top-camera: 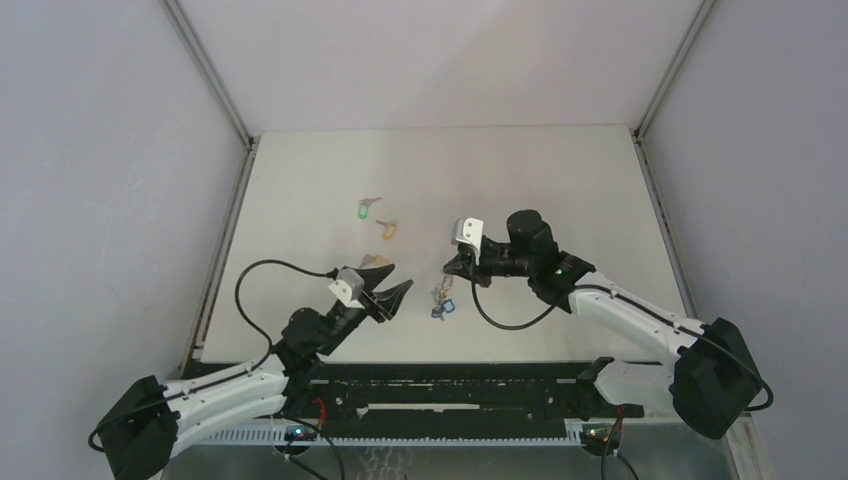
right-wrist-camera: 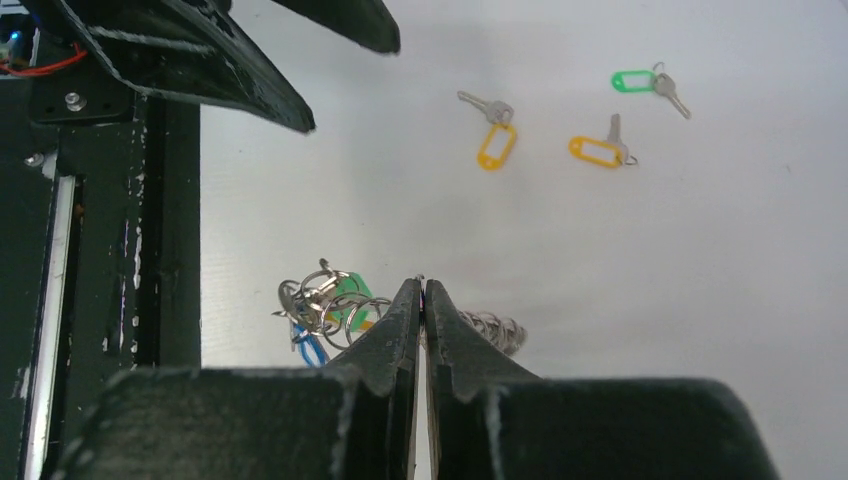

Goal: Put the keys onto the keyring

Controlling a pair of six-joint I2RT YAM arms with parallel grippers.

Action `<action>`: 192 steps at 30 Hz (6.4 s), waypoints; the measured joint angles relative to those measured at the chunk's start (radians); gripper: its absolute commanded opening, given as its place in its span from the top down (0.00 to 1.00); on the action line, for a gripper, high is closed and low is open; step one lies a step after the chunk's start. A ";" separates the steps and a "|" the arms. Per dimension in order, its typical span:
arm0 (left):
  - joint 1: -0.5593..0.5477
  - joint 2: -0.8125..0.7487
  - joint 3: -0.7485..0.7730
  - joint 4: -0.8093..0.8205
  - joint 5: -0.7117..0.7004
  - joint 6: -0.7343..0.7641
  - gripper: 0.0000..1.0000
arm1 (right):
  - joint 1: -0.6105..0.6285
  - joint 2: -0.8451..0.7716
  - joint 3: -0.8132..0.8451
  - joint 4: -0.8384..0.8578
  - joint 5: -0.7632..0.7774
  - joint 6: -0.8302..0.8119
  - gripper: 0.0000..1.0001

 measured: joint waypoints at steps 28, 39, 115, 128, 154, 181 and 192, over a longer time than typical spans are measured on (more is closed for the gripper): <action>0.051 0.434 0.068 0.194 0.314 0.049 0.56 | -0.031 0.159 -0.026 0.127 -0.270 -0.097 1.00; 0.053 0.504 0.068 0.276 0.332 0.129 0.62 | -0.031 0.159 -0.026 0.127 -0.308 -0.114 1.00; 0.102 0.531 0.093 0.301 0.512 0.163 1.00 | -0.031 0.145 -0.026 0.055 -0.253 -0.146 0.84; 0.103 0.531 0.093 0.295 0.516 0.163 1.00 | -0.023 0.163 -0.026 0.060 -0.262 -0.148 0.90; 0.104 0.500 0.093 0.215 0.535 0.164 1.00 | 0.011 0.185 -0.005 -0.022 -0.235 -0.233 0.90; 0.105 0.348 0.094 0.037 0.502 0.173 0.70 | 0.046 0.177 0.013 -0.075 -0.181 -0.268 1.00; 0.106 0.194 0.222 -0.304 0.069 0.109 0.45 | 0.037 -0.005 -0.142 0.017 -0.042 -0.172 1.00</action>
